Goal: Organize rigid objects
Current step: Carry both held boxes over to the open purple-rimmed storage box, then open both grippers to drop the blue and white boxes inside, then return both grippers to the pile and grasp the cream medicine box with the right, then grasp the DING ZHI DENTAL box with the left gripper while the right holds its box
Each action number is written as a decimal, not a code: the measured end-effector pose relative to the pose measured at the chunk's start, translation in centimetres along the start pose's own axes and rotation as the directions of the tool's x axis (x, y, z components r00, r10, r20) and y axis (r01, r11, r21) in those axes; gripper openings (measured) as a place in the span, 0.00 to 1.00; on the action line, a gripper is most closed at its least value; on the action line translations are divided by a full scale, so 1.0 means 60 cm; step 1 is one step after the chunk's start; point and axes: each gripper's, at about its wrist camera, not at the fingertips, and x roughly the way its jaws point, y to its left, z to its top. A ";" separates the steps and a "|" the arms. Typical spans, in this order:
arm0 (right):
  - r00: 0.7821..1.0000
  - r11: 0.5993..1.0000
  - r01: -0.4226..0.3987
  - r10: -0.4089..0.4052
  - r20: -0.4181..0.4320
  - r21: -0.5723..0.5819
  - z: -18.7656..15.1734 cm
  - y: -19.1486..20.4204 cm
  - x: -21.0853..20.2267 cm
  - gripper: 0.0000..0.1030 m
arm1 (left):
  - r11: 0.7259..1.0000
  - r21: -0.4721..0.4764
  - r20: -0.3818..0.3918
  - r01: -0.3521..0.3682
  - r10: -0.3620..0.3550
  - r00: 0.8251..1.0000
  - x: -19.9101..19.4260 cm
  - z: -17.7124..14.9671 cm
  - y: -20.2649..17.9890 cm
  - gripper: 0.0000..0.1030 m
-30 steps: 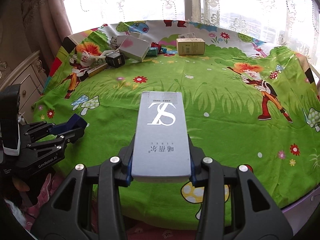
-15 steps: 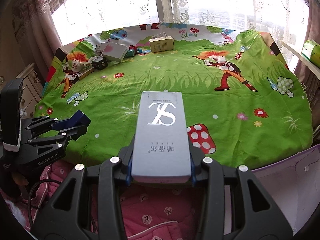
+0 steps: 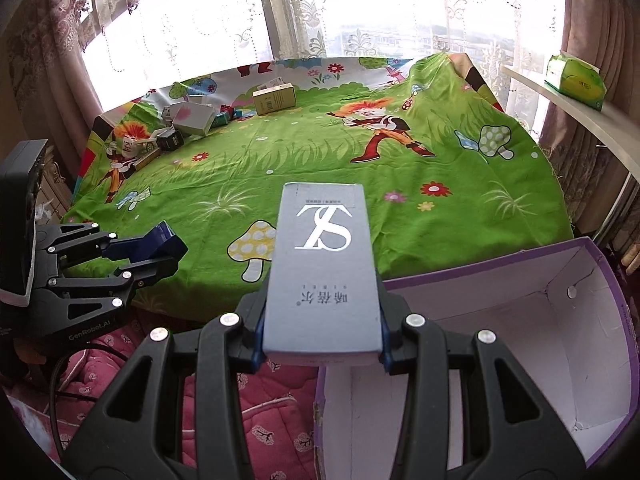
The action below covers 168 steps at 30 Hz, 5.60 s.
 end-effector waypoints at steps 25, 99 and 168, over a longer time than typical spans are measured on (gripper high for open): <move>0.947 0.915 0.316 -0.321 -0.019 0.250 -0.095 -0.250 -0.127 0.44 | 0.899 0.296 -0.085 0.323 -0.312 0.946 0.026 0.104 -0.288 0.28; 0.892 0.906 -0.421 0.421 -0.165 0.039 0.635 0.108 0.748 0.86 | 0.795 -0.561 -0.084 -0.231 0.223 0.971 0.110 -0.090 0.519 0.87; 0.982 0.946 -0.135 0.089 -0.164 -0.294 0.193 0.199 0.394 0.56 | 0.866 -0.435 -0.100 -0.245 0.224 0.969 0.112 -0.059 0.469 0.44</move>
